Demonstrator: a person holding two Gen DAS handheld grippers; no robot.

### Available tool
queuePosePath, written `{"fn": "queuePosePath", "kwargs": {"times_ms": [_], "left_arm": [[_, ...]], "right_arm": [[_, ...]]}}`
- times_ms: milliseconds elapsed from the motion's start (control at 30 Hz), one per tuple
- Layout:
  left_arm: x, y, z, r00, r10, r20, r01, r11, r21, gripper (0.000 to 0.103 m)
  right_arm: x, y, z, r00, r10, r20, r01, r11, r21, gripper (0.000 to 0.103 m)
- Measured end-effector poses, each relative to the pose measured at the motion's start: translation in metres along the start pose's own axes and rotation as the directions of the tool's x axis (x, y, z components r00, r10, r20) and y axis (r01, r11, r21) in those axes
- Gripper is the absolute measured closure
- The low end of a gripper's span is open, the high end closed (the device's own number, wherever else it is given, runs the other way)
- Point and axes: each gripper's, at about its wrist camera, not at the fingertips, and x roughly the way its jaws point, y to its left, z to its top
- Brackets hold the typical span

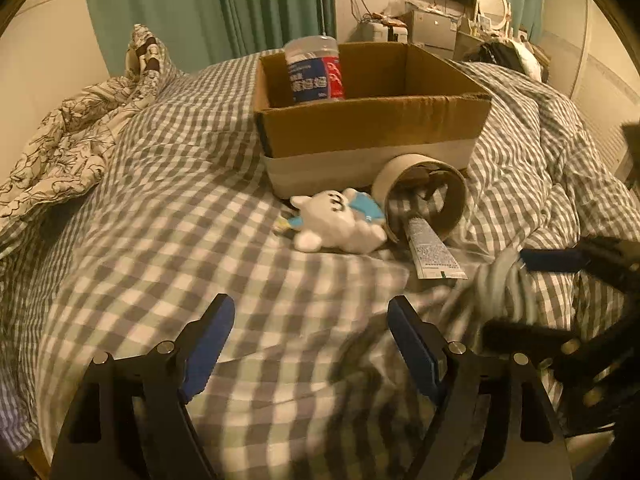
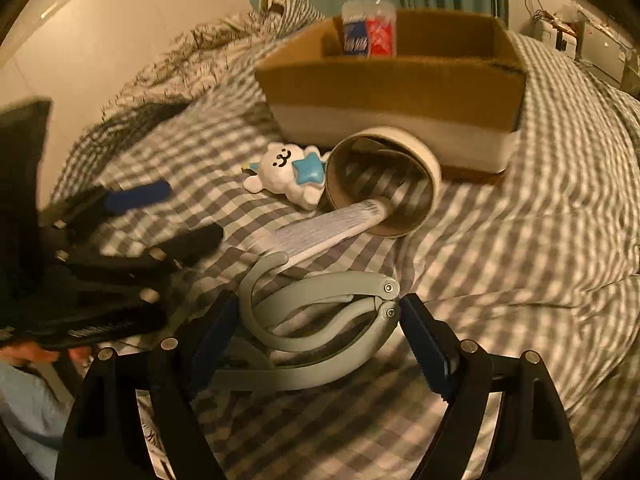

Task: Organize objects
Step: 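Grasp the grey clip with the right tool while the left holds the toothpaste, then drop the toothpaste and grey clip into the box, opening both tools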

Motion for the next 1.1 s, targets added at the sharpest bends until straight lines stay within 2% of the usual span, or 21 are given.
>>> {"fn": "queuePosePath", "kwargs": {"times_ms": [167,300,533,633,700,767,1100], "left_arm": [[0.003,-0.005,0.003,1.000,-0.005,-0.012,0.005,1.000,0.000,0.021],[0.008,-0.012,0.008,0.998,-0.062,-0.012,0.061,0.998,-0.025,0.021],[0.044,-0.039,0.024,0.990,-0.133,-0.035,0.131,0.990,-0.055,0.021],[0.063,-0.049,0.028,0.986,-0.153,-0.066,0.149,0.987,-0.061,0.033],[0.075,-0.055,0.028,0.976,-0.191,-0.101,0.186,0.981,-0.058,0.056],[0.081,-0.061,0.027,0.969,-0.211,-0.130,0.206,0.977,-0.045,0.074],[0.040,-0.063,0.017,0.978,-0.198,-0.065,0.198,0.980,-0.004,0.075]], "right_arm": [[-0.028,-0.004,0.001,0.997,-0.055,0.052,0.056,0.998,-0.014,0.021],[-0.041,-0.033,-0.002,0.990,-0.126,0.068,0.123,0.992,0.037,0.021],[-0.047,-0.063,-0.002,0.982,-0.170,0.082,0.163,0.982,0.091,0.021],[-0.045,-0.068,-0.004,0.983,-0.168,0.079,0.161,0.983,0.093,0.021],[-0.044,-0.071,-0.006,0.983,-0.166,0.075,0.159,0.983,0.095,0.021],[-0.041,-0.073,-0.007,0.984,-0.162,0.071,0.154,0.983,0.099,0.021],[-0.053,-0.075,-0.011,0.981,-0.168,0.093,0.157,0.981,0.111,0.021]]}}
